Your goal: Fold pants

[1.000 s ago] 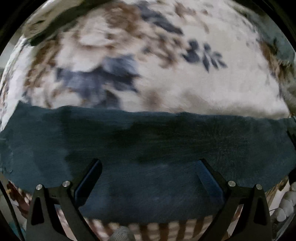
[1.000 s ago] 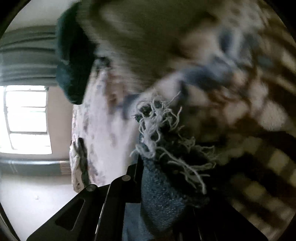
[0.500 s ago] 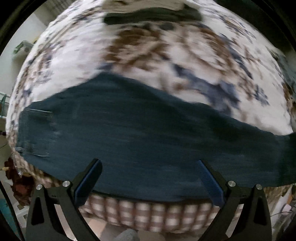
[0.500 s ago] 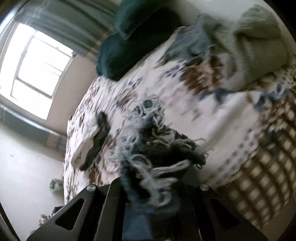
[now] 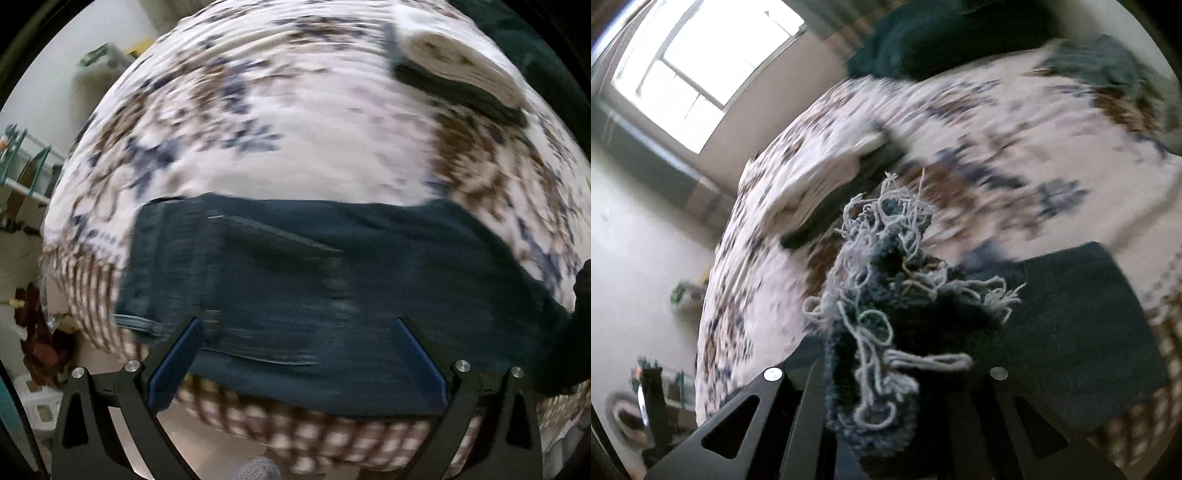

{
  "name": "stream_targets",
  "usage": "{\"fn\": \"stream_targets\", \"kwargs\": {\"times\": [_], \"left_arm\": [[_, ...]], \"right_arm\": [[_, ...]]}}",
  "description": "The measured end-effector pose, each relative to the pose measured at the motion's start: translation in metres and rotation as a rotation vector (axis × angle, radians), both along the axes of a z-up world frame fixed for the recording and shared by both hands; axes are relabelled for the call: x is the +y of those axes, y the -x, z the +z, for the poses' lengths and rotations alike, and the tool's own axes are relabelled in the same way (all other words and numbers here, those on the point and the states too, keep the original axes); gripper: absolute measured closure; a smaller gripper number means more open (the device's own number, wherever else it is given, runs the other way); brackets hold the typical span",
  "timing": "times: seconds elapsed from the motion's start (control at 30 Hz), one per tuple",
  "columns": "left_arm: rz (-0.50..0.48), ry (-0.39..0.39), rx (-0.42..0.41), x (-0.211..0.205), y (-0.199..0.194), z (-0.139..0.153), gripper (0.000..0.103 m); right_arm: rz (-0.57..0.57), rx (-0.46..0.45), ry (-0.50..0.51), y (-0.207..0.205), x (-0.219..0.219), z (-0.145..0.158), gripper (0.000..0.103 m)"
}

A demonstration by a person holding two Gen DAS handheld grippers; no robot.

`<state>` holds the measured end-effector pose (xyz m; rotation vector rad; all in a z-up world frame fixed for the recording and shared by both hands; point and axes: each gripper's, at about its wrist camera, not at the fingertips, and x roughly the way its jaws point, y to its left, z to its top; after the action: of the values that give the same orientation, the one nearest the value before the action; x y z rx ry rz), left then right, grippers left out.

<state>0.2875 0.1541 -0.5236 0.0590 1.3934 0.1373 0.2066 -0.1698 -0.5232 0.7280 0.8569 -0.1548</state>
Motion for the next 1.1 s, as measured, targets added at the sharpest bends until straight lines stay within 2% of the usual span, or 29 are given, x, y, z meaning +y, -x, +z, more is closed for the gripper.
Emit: {"fn": "stream_targets", "kwargs": {"times": [0.17, 0.23, 0.3, 0.37, 0.43, 0.47, 0.5, 0.6, 0.67, 0.73, 0.83, 0.93, 1.03, 1.1], "left_arm": [[0.078, -0.008, 0.023, 0.057, 0.002, -0.009, 0.0], [0.095, -0.008, 0.033, 0.072, 0.002, -0.014, 0.0], [0.11, -0.003, 0.036, 0.081, 0.002, -0.016, 0.0], [0.126, 0.011, 0.039, 0.087, 0.002, -0.016, 0.0], [0.13, 0.034, 0.039, 0.088, 0.001, -0.015, 0.0], [0.128, 0.042, 0.038, 0.086, 0.0, -0.014, 0.0], [0.125, 0.051, 0.036, 0.084, -0.001, -0.012, 0.0], [0.103, 0.107, 0.023, 0.07, -0.006, -0.001, 0.0], [0.074, 0.164, 0.018, 0.052, -0.011, 0.005, 0.0], [0.047, 0.225, 0.039, 0.029, -0.016, 0.002, 0.0], [-0.004, 0.291, 0.119, -0.008, -0.023, -0.02, 0.0], [-0.102, 0.236, 0.184, -0.05, -0.026, -0.053, 0.0], [-0.172, 0.147, 0.194, -0.068, -0.017, -0.07, 0.001], [-0.214, 0.074, 0.186, -0.072, -0.007, -0.075, 0.001]], "right_arm": [[0.18, 0.034, 0.103, -0.023, 0.098, -0.015, 0.096], [0.258, 0.076, 0.17, -0.029, 0.136, -0.029, 0.096], [0.348, 0.156, 0.236, -0.036, 0.171, -0.05, 0.095], [0.42, 0.249, 0.29, -0.041, 0.196, -0.075, 0.081], [0.483, 0.3, 0.291, -0.043, 0.209, -0.085, 0.049], [0.519, 0.306, 0.284, -0.044, 0.214, -0.084, 0.039], [0.551, 0.306, 0.244, -0.044, 0.217, -0.08, 0.023], [0.535, 0.27, 0.064, -0.031, 0.202, -0.054, 0.022], [0.466, 0.265, 0.007, -0.019, 0.175, -0.034, 0.022], [0.348, 0.288, 0.012, -0.002, 0.136, -0.019, 0.022], [0.141, 0.39, 0.057, 0.026, 0.068, -0.017, 0.022], [0.009, 0.505, 0.058, 0.046, 0.006, -0.04, 0.022], [0.029, 0.593, 0.05, 0.048, -0.023, -0.07, 0.022], [0.066, 0.654, 0.09, 0.049, -0.03, -0.088, 0.022]]}}
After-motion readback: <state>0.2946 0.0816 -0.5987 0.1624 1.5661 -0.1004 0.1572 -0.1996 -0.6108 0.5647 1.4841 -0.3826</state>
